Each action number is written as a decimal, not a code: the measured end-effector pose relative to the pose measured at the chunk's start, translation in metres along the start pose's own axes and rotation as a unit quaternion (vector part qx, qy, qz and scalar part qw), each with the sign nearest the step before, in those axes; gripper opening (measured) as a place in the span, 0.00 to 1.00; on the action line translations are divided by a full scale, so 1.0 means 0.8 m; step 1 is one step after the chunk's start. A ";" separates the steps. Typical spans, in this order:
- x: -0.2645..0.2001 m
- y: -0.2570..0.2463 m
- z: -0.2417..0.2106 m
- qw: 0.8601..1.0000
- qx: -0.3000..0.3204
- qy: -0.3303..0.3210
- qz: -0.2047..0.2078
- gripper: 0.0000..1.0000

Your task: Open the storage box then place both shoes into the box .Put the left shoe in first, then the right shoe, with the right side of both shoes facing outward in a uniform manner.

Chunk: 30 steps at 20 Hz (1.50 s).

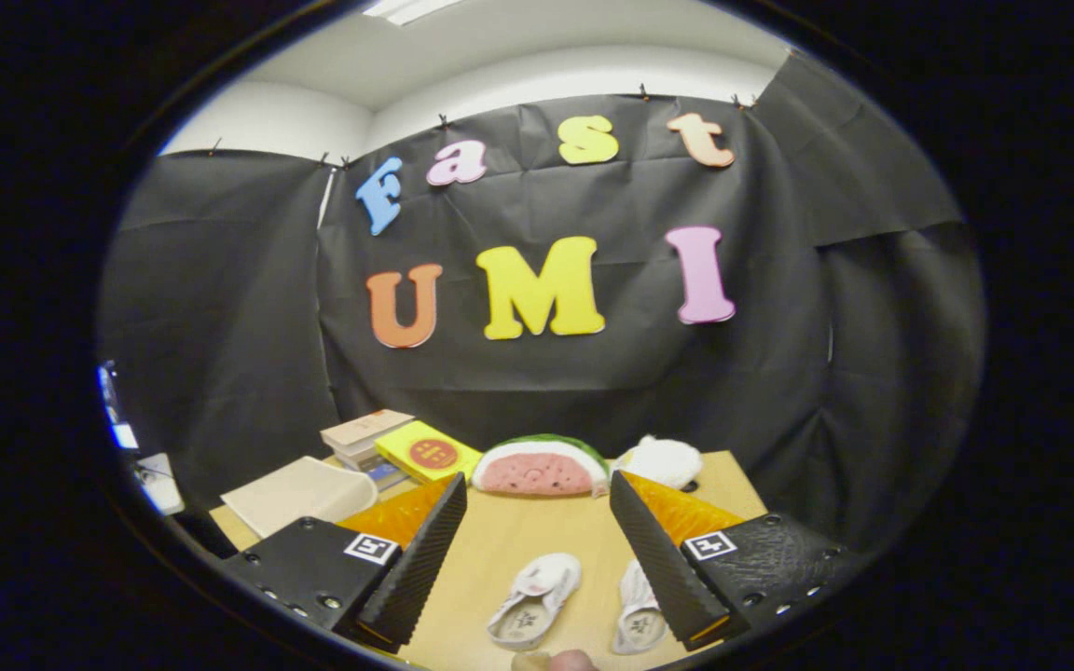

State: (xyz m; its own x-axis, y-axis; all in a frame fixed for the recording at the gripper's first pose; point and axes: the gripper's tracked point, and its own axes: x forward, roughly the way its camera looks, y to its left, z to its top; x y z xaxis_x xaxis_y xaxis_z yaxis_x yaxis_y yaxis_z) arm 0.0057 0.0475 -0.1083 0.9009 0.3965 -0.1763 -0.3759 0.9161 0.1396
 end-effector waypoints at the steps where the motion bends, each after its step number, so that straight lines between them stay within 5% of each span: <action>1: 0.007 0.024 -0.007 1.000 0.010 0.009 0.019 0.95; 9: 0.074 0.218 -0.106 0.987 0.045 0.099 0.117 0.95; 17: 0.133 0.301 -0.213 0.966 0.120 0.192 0.127 0.95; 22: 0.159 0.317 -0.248 0.929 0.245 0.244 0.133 0.95; 28: 0.167 0.354 -0.266 0.859 0.385 0.300 0.157 0.95; 30: 0.175 0.353 -0.262 0.846 0.411 0.302 0.157 0.96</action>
State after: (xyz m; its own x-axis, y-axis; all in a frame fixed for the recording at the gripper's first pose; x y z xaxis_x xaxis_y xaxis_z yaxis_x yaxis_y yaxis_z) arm -0.0198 0.3740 -0.2977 0.4171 0.7980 -0.4351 -0.0743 0.5070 0.8587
